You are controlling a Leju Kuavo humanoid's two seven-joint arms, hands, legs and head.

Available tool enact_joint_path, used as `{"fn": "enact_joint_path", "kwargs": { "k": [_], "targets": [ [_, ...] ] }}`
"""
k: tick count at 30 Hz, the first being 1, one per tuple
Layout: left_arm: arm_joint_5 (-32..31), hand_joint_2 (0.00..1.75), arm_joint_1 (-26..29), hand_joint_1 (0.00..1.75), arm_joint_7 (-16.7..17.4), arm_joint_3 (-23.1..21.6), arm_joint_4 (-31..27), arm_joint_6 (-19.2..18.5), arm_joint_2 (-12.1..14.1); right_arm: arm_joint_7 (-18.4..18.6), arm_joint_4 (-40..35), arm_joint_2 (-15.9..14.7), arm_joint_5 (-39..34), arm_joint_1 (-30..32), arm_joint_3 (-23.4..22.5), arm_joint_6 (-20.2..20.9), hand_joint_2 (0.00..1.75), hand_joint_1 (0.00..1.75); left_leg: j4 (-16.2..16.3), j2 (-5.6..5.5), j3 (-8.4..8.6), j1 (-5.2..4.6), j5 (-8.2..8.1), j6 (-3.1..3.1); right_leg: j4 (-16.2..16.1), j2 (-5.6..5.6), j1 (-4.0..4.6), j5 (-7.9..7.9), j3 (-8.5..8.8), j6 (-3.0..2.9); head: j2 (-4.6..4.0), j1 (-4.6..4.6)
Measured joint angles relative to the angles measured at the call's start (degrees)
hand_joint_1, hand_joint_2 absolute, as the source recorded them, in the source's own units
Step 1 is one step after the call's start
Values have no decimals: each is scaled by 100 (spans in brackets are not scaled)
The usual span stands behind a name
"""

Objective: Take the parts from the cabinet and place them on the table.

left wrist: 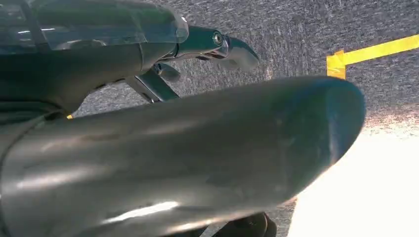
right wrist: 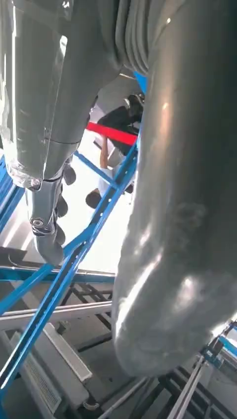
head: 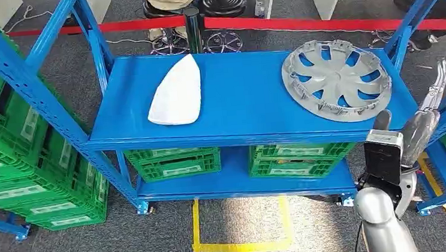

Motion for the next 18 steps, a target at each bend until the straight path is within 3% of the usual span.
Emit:
{"fn": "enact_joint_path", "kwargs": {
  "k": [9, 13, 14, 16, 18],
  "targets": [
    [-7, 0, 4, 0, 0, 0, 2, 0, 7, 9, -11, 26, -9, 15, 4, 0, 0, 0, 12, -2, 1, -23, -12, 22, -12, -3, -14, 8, 1, 53, 0, -13],
    [-17, 0, 3, 0, 0, 0, 2, 0, 7, 9, -13, 39, -63, 14, 7, 0, 0, 0, -11, -3, 2, -49, 10, 88, -45, -2, -48, 34, 10, 120, 0, -35],
    [-17, 0, 2, 0, 0, 0, 0, 0, 9, 9, -26, 39, -66, 19, 7, 0, 0, 0, -98, -1, 56, 5, 57, 138, -19, -2, -49, -9, -16, 140, 0, -39],
    [-22, 0, 1, 0, 0, -2, 0, 0, 9, 9, -28, 37, -66, 15, 4, 0, 0, 0, -132, 16, 106, 4, 66, 152, 401, -4, -48, -262, -171, 153, 0, 26],
    [-24, 0, 7, 0, 0, -2, 0, -2, 7, 9, -24, 42, -74, 45, 4, 0, 0, 0, -131, 31, 134, -7, 47, 177, 1291, -6, -53, -619, -609, 160, 0, 79]
  ]
}}
